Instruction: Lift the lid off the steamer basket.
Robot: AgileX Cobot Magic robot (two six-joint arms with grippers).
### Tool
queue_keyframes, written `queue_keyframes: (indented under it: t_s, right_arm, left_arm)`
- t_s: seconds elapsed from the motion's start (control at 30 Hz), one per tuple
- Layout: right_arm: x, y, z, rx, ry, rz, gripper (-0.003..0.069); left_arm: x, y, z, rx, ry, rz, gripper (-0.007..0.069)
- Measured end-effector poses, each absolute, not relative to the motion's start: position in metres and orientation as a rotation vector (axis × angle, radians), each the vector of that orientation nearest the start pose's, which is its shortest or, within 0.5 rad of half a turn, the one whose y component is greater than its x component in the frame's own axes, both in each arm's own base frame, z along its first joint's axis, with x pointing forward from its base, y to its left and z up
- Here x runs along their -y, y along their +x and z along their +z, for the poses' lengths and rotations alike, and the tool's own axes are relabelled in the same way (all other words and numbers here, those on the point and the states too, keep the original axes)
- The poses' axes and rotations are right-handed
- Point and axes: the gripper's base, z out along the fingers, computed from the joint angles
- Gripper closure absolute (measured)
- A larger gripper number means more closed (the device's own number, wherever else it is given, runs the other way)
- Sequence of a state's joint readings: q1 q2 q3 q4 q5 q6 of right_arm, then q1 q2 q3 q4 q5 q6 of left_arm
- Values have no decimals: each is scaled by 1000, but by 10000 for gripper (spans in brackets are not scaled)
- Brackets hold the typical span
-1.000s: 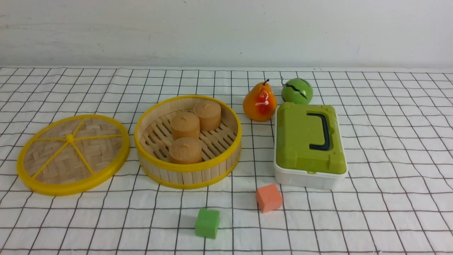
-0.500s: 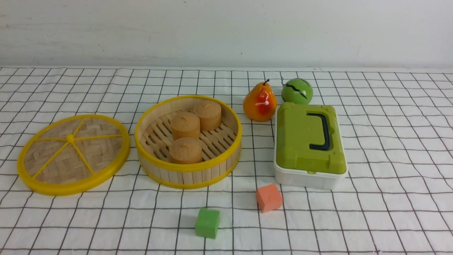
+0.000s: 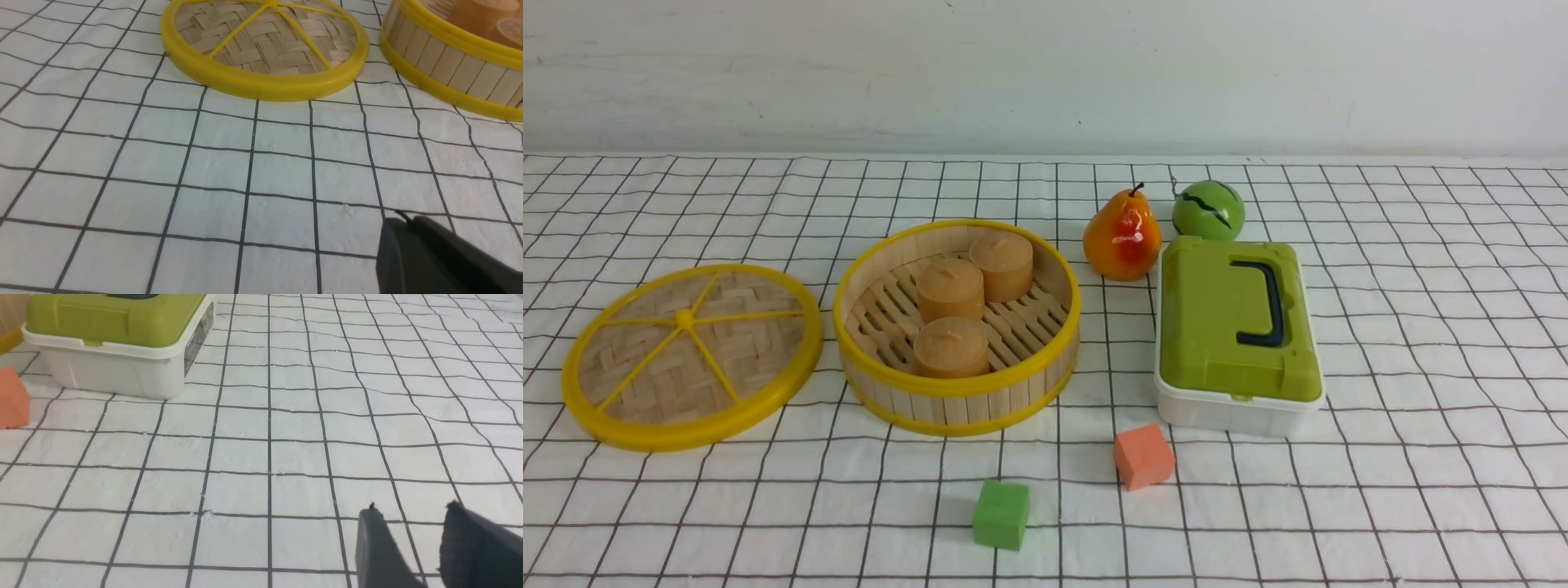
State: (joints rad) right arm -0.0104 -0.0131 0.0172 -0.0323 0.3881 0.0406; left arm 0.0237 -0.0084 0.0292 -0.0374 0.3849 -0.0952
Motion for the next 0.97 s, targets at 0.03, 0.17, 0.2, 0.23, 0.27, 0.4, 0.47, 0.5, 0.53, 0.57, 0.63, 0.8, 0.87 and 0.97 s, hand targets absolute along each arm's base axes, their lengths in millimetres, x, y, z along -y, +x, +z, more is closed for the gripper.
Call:
queue_keyframes:
  t_s: [0.03, 0.17, 0.2, 0.23, 0.27, 0.4, 0.47, 0.5, 0.53, 0.57, 0.63, 0.8, 0.87, 0.97]
  right_arm:
    - [2, 52, 173, -1875, 28, -11, 419]
    - [2, 52, 173, -1875, 28, -11, 419]
    - [2, 52, 173, -1875, 28, -11, 419]
    - [2, 52, 173, -1875, 28, -11, 419]
    - [2, 52, 173, -1875, 28, -11, 419]
    - [2, 52, 173, -1875, 28, -11, 419]
    - [2, 52, 173, -1875, 28, -11, 419]
    - [2, 52, 173, -1875, 28, -11, 419]
    - [2, 52, 173, -1875, 28, -11, 419]
    - [2, 52, 173, -1875, 28, -11, 419]
    - [2, 52, 173, -1875, 28, -11, 419]
    - [2, 52, 173, -1875, 28, -11, 419]
    - [2, 52, 173, -1875, 28, -11, 419]
    - [2, 52, 173, -1875, 27, -12, 419]
  left_arm:
    - [0, 52, 169, -1885, -135, -86, 615]
    - [0, 52, 169, -1885, -135, -86, 609]
    - [0, 52, 169, -1885, -135, -86, 608]
    - [0, 52, 169, -1885, -135, -86, 608]
    - [0, 52, 169, -1885, -135, -86, 606]
    - [0, 52, 169, -1885, -135, -86, 604]
    - [0, 52, 169, -1885, -135, -86, 602]
    - [0, 52, 169, -1885, -135, -86, 600]
    - [0, 52, 169, -1885, -135, -86, 599]
    - [0, 52, 169, -1885, -135, -86, 596]
    - [0, 52, 169, -1885, -135, -86, 595]
    - [0, 52, 169, -1885, -135, -86, 592]
    - [0, 52, 169, -1885, -135, -86, 589]
    - [0, 52, 169, -1886, -135, -86, 587]
